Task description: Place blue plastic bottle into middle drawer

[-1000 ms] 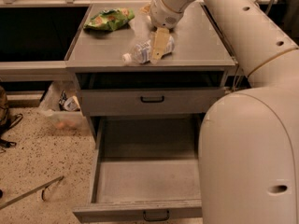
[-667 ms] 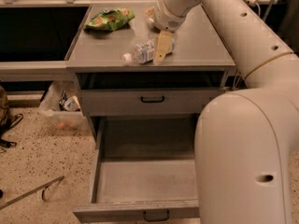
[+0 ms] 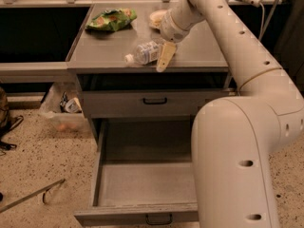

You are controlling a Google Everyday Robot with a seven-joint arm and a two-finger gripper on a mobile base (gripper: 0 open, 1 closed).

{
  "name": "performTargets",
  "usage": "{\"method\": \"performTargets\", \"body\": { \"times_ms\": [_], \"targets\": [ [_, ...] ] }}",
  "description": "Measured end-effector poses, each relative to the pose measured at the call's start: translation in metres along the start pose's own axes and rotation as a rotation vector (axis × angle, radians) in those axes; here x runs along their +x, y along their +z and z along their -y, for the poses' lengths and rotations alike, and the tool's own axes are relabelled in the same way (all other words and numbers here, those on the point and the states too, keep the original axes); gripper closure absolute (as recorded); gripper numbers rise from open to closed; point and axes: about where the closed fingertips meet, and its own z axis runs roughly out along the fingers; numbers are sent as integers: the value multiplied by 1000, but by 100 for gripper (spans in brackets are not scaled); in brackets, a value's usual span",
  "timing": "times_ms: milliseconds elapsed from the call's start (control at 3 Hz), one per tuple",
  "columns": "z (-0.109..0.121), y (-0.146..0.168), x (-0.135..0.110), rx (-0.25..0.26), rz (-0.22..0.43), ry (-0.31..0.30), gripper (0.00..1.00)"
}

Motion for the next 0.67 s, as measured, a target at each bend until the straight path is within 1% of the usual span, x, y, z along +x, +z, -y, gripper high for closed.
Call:
{"method": "performTargets", "body": {
  "times_ms": [333, 667],
  "targets": [
    [-6, 26, 4, -69, -7, 17, 0],
    [-8, 26, 5, -82, -10, 17, 19]
  ]
}}
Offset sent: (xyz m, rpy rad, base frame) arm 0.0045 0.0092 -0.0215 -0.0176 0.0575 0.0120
